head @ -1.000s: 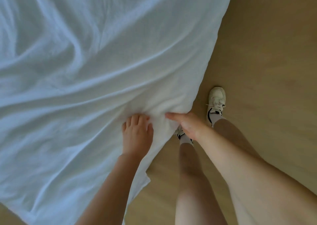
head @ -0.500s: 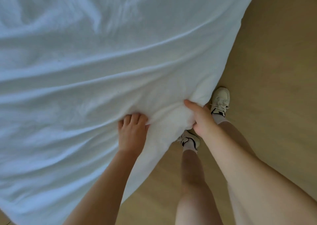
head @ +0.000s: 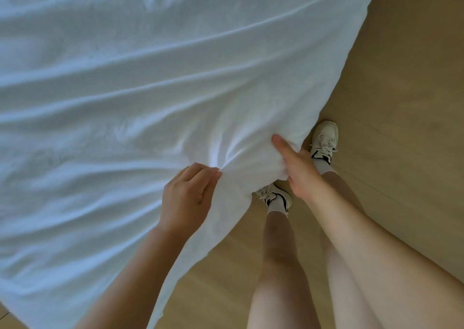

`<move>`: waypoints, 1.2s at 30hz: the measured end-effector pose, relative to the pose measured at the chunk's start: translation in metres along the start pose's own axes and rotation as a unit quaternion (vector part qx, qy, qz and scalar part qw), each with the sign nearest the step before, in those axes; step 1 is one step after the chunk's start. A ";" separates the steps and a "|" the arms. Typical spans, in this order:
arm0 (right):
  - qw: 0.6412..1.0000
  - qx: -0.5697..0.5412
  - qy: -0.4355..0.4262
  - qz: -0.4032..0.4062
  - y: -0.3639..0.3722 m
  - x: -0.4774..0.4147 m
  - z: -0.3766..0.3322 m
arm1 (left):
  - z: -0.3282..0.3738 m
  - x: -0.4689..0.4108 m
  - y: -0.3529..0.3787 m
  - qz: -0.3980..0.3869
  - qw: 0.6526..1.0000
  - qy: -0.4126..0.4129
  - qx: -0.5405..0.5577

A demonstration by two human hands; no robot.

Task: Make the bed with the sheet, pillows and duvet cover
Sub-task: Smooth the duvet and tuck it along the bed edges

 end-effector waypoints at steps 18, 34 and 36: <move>0.984 -0.010 0.095 0.153 -0.060 -0.003 0.022 | -0.005 0.061 0.104 -0.071 0.930 -0.351 0.086; 0.948 0.051 0.029 0.313 -0.025 -0.015 -0.035 | -0.005 0.113 0.155 0.482 0.161 -0.702 0.499; 0.947 0.046 0.019 0.317 -0.019 -0.019 -0.035 | -0.007 0.135 0.154 0.509 0.126 -0.689 0.500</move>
Point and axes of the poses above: each hand's wrist, its own x-axis away from the middle knuckle, its own y-axis out of the palm, z = x × y, the point moved 8 cm from there along -x, towards the middle knuckle, and after that the axes turned 14 degrees about y, right-handed, at the moved point
